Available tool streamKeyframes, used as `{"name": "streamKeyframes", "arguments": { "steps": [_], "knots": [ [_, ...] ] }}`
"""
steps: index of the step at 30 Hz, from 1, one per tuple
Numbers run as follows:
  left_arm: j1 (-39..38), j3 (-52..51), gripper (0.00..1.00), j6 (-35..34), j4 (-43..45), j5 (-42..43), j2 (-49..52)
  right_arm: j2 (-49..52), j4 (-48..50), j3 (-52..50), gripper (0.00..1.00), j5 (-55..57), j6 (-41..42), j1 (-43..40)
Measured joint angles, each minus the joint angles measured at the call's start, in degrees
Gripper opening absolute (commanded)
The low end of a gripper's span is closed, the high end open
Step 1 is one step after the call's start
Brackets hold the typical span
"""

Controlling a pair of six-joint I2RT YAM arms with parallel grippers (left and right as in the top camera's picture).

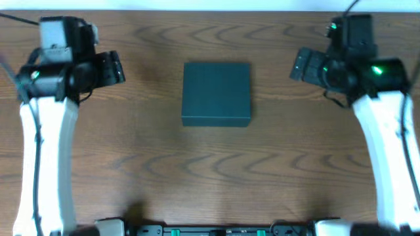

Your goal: Pack container

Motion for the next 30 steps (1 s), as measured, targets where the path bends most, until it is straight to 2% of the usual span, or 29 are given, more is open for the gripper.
{"name": "streamKeyframes", "arguments": {
  "steps": [10,13,16,21,23,25,28,30],
  "knots": [
    [0.0,0.9,0.96,3.5,-17.3,-0.4,-26.3,-18.2,-15.6,0.1,0.99,0.9,-5.4,0.0],
    [0.0,1.2,0.95,4.1,-25.1,-0.4,-35.0,-25.0,-19.1,-0.5,0.99,0.7,-7.1,0.3],
    [0.0,1.3,0.95,4.2,-31.0,-0.4,-41.2,-32.5,-20.9,-2.8,0.99,0.2,-7.8,1.5],
    [0.0,1.4,0.99,3.5,-33.7,0.2,-50.5,-49.3,-20.9,-10.5,0.99,-3.9,-8.6,2.4],
    [0.0,0.9,0.96,3.0,-33.1,1.3,-55.0,-57.6,-17.7,-15.8,0.99,-6.3,-10.0,2.5],
    [0.0,-1.6,0.95,2.6,-29.9,1.7,-59.6,-64.0,-10.0,-21.6,0.99,-9.0,-11.8,2.6],
    [0.0,-11.0,0.95,2.4,-19.9,2.5,-66.7,-71.5,5.2,-32.7,0.99,-13.4,-14.8,2.6],
    [0.0,-22.9,0.95,2.4,-7.6,4.9,-70.2,-74.7,20.6,-44.2,0.99,-17.3,-16.9,2.6]
  ]
}}
